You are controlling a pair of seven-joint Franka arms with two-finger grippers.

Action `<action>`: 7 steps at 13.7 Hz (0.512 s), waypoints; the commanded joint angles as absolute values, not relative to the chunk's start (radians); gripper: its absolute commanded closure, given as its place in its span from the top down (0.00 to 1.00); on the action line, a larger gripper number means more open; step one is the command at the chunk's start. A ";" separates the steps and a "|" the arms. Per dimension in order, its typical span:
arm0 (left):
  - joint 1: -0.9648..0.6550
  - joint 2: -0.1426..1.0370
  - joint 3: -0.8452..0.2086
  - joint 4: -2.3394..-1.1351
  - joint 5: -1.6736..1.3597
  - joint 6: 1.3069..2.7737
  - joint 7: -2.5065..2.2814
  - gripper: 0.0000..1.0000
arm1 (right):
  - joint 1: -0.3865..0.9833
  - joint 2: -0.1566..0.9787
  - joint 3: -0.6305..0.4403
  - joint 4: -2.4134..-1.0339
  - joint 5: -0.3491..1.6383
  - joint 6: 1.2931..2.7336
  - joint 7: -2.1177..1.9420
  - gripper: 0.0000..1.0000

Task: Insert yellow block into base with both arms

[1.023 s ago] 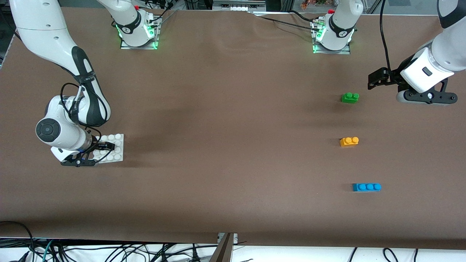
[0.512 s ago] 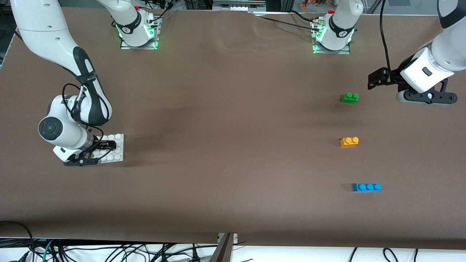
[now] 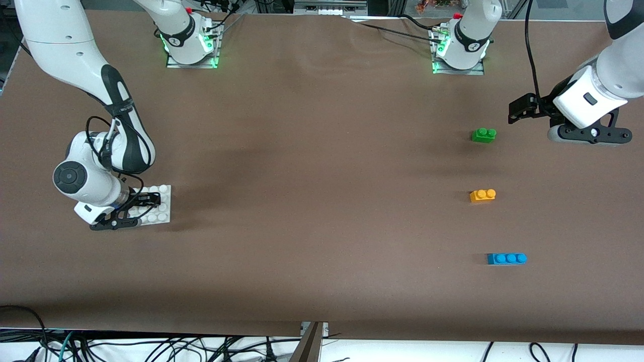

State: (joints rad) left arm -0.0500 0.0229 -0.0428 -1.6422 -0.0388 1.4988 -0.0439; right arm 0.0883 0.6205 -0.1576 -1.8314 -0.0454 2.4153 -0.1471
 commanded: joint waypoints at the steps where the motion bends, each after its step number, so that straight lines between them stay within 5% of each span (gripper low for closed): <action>1: -0.048 0.031 -0.043 -1.620 -0.034 1.477 -0.029 1.00 | 0.081 0.601 -0.147 -1.848 -0.041 2.419 -0.172 1.00; 7: -0.048 0.031 -0.043 -1.618 -0.034 1.477 -0.032 1.00 | 0.081 0.580 -0.146 -1.848 -0.034 2.387 -0.172 1.00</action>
